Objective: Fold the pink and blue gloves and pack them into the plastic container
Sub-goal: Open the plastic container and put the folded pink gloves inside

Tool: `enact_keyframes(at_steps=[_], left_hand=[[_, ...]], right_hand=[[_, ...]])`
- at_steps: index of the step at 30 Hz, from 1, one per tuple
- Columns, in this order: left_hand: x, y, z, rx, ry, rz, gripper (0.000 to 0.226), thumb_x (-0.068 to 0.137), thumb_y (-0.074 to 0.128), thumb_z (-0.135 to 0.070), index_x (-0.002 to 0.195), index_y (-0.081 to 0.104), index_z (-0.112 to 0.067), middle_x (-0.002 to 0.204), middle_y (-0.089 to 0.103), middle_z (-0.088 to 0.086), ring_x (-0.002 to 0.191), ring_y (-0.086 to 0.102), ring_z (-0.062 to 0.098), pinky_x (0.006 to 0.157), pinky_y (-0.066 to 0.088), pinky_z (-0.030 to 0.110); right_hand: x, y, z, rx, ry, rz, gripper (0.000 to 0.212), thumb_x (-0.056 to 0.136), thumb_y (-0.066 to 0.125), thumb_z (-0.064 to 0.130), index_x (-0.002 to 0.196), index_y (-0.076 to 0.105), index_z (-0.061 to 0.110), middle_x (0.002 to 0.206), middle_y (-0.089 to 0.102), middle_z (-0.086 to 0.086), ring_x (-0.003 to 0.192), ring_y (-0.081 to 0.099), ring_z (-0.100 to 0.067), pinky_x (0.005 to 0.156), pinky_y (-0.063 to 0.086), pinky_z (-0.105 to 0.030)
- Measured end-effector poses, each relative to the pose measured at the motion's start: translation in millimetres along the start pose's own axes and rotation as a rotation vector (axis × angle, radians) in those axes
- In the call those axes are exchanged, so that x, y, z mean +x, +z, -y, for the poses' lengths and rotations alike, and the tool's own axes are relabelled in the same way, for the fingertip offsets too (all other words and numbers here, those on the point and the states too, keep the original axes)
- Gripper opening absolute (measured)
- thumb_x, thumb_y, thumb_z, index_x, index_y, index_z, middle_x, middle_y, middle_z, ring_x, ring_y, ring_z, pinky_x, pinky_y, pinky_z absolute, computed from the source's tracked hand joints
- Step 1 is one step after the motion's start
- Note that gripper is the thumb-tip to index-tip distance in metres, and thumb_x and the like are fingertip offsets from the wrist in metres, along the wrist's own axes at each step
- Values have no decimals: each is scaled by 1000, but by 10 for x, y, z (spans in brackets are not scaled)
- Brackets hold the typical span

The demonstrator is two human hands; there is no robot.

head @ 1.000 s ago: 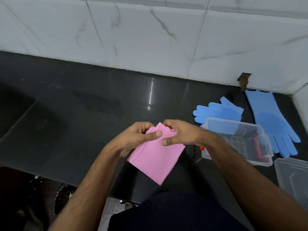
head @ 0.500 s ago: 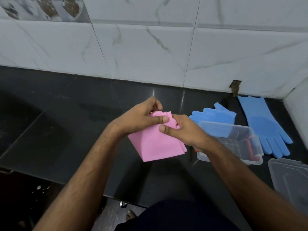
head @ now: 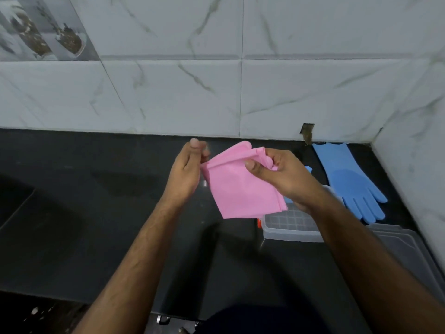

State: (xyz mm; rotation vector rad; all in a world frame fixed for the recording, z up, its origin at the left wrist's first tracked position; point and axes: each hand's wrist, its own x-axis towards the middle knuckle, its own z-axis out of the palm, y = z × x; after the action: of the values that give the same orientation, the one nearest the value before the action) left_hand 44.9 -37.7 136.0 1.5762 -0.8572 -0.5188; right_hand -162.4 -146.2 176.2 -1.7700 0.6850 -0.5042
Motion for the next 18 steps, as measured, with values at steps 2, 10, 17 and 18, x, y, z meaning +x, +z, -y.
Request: enact_keyframes(at_steps=[2,10,17,18], left_hand=[[0,110,67,-145,-176,32,64,98,28,-75,114,67,-27,111,75,5,102,72,21,93,56,39],[-201,588,211,-438,-342,361,71,91,62,-61,126,65,0,117,74,17,103,70,29,88,56,43],[-197,976,-24,-248,-396,368,41,98,69,-31,125,61,0,115,77,12,112,72,33,97,56,50],[-187,1039,-64,-247,-397,374,39,99,69,-29,126,60,-3,117,77,11,114,71,32,96,56,49]], right_hand=[[-27,-92,-25,3,10,-45,34,90,68,48,113,72,23,101,77,4,94,74,-18,89,61,-52],[-199,-430,-343,241,192,-177,39,90,69,50,117,70,22,110,77,-2,104,74,-25,95,57,-56],[-336,-735,-633,164,327,-354,38,95,59,56,109,69,22,95,78,4,95,75,-24,75,61,-40],[-345,-769,-643,119,309,-398,39,95,57,58,107,68,23,93,78,4,94,74,-23,70,58,-34]])
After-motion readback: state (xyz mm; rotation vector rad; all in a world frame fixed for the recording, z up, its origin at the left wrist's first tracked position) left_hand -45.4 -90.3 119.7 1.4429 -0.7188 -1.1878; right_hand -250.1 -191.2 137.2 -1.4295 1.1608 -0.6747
